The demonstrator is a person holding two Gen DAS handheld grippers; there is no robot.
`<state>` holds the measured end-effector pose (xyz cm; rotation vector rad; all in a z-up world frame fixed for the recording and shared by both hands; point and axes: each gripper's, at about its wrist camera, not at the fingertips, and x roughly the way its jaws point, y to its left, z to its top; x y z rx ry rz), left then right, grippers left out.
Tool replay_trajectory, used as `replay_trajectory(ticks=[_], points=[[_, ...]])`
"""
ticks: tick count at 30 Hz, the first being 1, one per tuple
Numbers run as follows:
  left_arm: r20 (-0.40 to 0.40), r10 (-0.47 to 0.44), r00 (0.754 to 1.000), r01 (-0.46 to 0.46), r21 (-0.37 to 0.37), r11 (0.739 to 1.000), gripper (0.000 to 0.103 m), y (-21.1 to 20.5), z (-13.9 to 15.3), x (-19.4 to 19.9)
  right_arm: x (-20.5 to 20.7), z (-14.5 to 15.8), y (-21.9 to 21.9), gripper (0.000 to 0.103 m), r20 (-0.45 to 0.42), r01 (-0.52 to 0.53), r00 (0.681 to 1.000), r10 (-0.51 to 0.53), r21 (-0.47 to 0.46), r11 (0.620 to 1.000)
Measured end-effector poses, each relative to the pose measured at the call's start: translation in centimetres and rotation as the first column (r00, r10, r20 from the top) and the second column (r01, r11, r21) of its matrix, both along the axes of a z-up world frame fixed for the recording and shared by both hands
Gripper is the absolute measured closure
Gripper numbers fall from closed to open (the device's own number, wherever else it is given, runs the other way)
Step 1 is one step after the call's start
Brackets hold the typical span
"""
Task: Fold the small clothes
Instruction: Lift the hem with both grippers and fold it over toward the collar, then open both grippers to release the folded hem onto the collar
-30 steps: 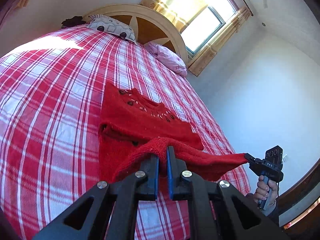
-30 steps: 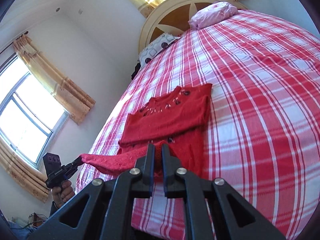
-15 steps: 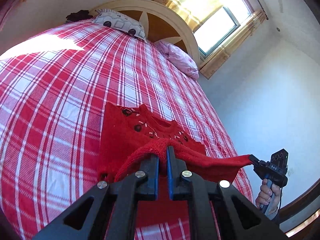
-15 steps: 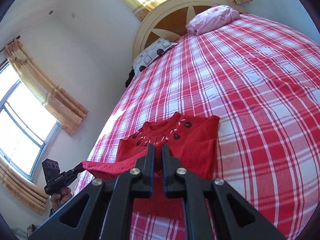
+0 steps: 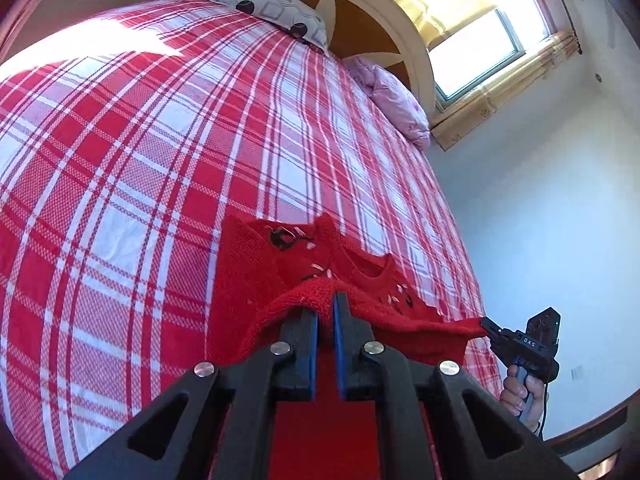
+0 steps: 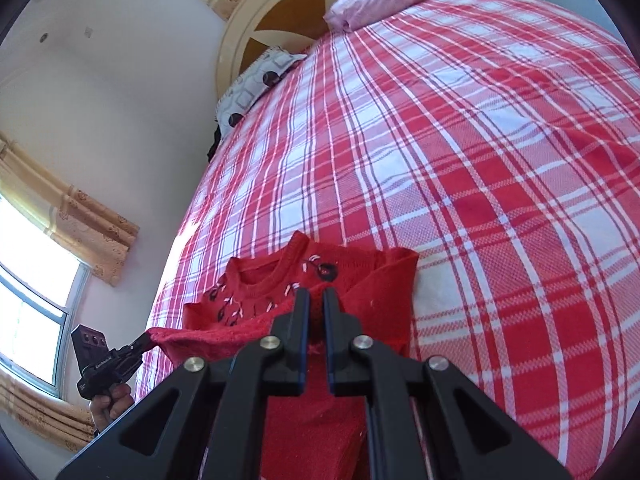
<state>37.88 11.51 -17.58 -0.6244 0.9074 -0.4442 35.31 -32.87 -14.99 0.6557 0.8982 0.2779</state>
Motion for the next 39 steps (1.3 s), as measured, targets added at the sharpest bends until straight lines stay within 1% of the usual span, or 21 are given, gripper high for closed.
replay_trajectory(ticks=[4, 7, 8, 10, 11, 14, 16, 18, 19, 20, 21, 22, 23, 24, 26, 27, 29, 30, 34, 36, 39], points=[[-0.043, 0.021, 0.999, -0.021, 0.004, 1.000, 0.096, -0.3, -1.0, 1.7, 2.7, -2.1, -0.2, 0.093, -0.060, 0.005, 0.998, -0.006, -0.010, 1.000], [-0.080, 0.066, 0.995, -0.066, -0.002, 0.998, 0.096, 0.3, -1.9, 2.6, 4.3, -4.0, -0.3, 0.093, -0.114, -0.006, 0.993, 0.009, 0.025, 1.000], [-0.103, 0.084, 0.991, -0.086, -0.015, 0.996, 0.096, 0.6, -2.3, 2.9, 4.7, -4.4, -0.3, 0.090, -0.124, -0.004, 0.992, 0.008, 0.028, 1.000], [-0.149, 0.104, 0.983, -0.113, -0.049, 0.992, 0.096, 1.3, -3.2, 3.3, 5.1, -4.8, -0.8, 0.088, -0.120, 0.033, 0.992, -0.028, 0.036, 0.999], [-0.155, 0.108, 0.982, -0.119, -0.061, 0.991, 0.096, 1.5, -3.4, 3.4, 5.4, -4.8, -1.2, 0.083, -0.113, 0.053, 0.992, -0.048, 0.047, 0.997], [-0.124, 0.116, 0.986, -0.123, -0.051, 0.991, 0.096, 1.6, -3.0, 3.4, 5.7, -4.3, -1.9, 0.083, -0.081, 0.095, 0.993, -0.091, 0.053, 0.994], [-0.124, 0.108, 0.986, -0.115, -0.049, 0.992, 0.096, 1.3, -2.7, 3.6, 5.7, -4.0, -1.5, 0.082, -0.074, 0.091, 0.993, -0.089, 0.036, 0.995], [-0.100, 0.097, 0.990, -0.100, -0.020, 0.995, 0.095, 0.7, -2.0, 3.7, 5.2, -3.3, -0.6, 0.076, -0.051, 0.066, 0.997, -0.066, 0.003, 0.998], [-0.081, 0.094, 0.992, -0.094, 0.003, 0.996, 0.091, 0.4, -1.6, 3.9, 4.8, -2.9, -0.1, 0.070, -0.033, 0.049, 0.998, -0.049, -0.015, 0.999], [-0.064, 0.101, 0.993, -0.099, 0.026, 0.995, 0.073, 0.2, -1.3, 4.0, 4.4, -2.6, 0.6, 0.064, -0.018, 0.028, 0.999, -0.029, -0.032, 0.999], [-0.053, 0.113, 0.992, -0.110, 0.050, 0.993, 0.059, 0.2, -1.1, 4.2, 4.0, -2.4, 1.5, 0.063, -0.009, 0.000, 1.000, 0.000, -0.049, 0.999], [-0.046, 0.141, 0.989, -0.137, 0.079, 0.987, 0.034, 0.3, -0.9, 4.3, 3.7, -2.2, 2.6, 0.063, -0.004, -0.039, 0.999, 0.039, -0.068, 0.997], [-0.027, 0.182, 0.983, -0.179, 0.091, 0.980, 0.028, 0.8, -0.8, 4.3, 3.4, -2.0, 3.7, 0.062, -0.004, -0.080, 0.997, 0.080, -0.090, 0.993], [0.003, 0.218, 0.976, -0.218, 0.085, 0.972, 0.028, 1.4, -0.6, 4.3, 3.0, -2.0, 4.6, 0.062, -0.004, -0.110, 0.994, 0.110, -0.110, 0.988], [-0.009, 0.242, 0.970, -0.241, 0.085, 0.967, 0.028, 2.4, -0.7, 4.7, 2.4, -2.1, 6.7, 0.059, -0.012, -0.179, 0.984, 0.179, -0.154, 0.972], [-0.019, 0.249, 0.968, -0.246, 0.077, 0.966, 0.028, 2.7, -0.9, 4.7, 2.2, -2.2, 7.7, 0.059, -0.020, -0.210, 0.978, 0.210, -0.178, 0.961], [-0.015, 0.231, 0.973, -0.230, 0.065, 0.971, 0.028, 3.1, -1.3, 4.1, 2.0, -2.4, 9.2, 0.059, -0.022, -0.221, 0.975, 0.223, -0.246, 0.944], [-0.006, 0.207, 0.978, -0.205, 0.094, 0.974, 0.028, 2.9, -1.4, 3.7, 1.9, -2.4, 9.4, 0.059, -0.024, -0.213, 0.976, 0.214, -0.271, 0.939], [0.038, 0.123, 0.992, -0.129, 0.198, 0.972, 0.028, 1.3, -1.4, 2.9, 2.8, -2.4, 7.0, 0.059, -0.012, -0.112, 0.994, 0.113, -0.267, 0.957], [0.057, 0.082, 0.995, -0.092, 0.214, 0.973, 0.028, 0.6, -1.4, 3.0, 3.3, -2.5, 5.1, 0.059, -0.019, -0.065, 0.998, 0.062, -0.261, 0.963], [0.071, 0.034, 0.997, -0.048, 0.202, 0.978, 0.028, -0.3, -1.2, 3.4, 3.9, -2.7, 3.8, 0.059, -0.050, -0.045, 0.998, 0.033, -0.269, 0.962]])
